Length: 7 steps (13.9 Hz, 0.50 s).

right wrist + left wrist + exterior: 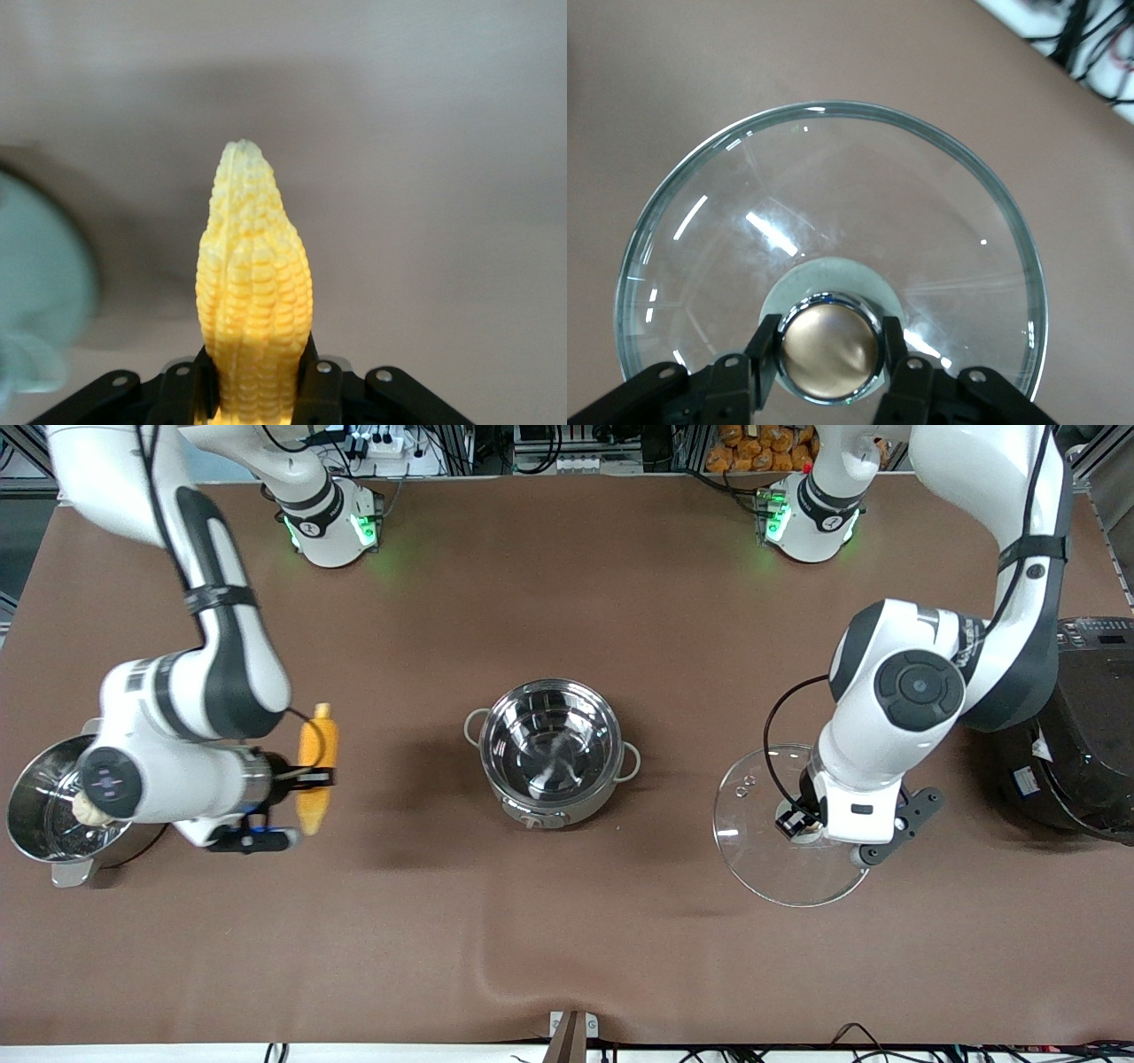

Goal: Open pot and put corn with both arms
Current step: 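Carry the corn over the open pot with the right gripper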

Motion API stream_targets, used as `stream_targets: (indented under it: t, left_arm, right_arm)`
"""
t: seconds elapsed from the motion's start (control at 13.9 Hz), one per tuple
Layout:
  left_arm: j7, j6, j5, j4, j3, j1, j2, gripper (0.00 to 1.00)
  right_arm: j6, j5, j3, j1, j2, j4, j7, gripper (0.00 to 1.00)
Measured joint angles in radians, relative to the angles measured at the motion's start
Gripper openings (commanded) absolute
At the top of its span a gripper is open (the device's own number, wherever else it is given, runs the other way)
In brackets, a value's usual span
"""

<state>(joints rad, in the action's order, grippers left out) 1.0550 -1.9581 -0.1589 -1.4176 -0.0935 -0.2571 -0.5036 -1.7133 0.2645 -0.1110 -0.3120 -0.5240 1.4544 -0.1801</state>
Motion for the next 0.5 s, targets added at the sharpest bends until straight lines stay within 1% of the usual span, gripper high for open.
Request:
stream_targets:
  t: [0.14,0.22,0.36,0.43,0.5]
  left_arm:
    - [0.0,-0.023,0.0,-0.019,-0.004,-0.002,-0.047,0.0]
    - [0.0,-0.059,0.0,-0.039,-0.004,-0.001,-0.067,0.0]
    - [0.0,-0.165,-0.005,-0.106,-0.003,0.001,-0.092,0.0]
    - [0.0,-0.219,-0.013,-0.147,-0.002,0.001,-0.099,0.0]
    - [0.0,-0.263,-0.022,-0.184,0.0,0.003,-0.102,0.0]
  right_arm:
    - [-0.008,0.077,0.003,-0.117,-0.001,-0.028,-0.184,0.0]
    - [-0.031,0.094,0.004,-0.173,-0.002,-0.043,-0.274,0.0]
    - [-0.148,0.111,0.005,-0.284,-0.013,-0.056,-0.467,0.0]
    - [-0.218,0.128,0.006,-0.327,-0.027,-0.056,-0.533,0.0]
    - [-0.282,0.151,0.006,-0.361,-0.05,-0.056,-0.572,0.16]
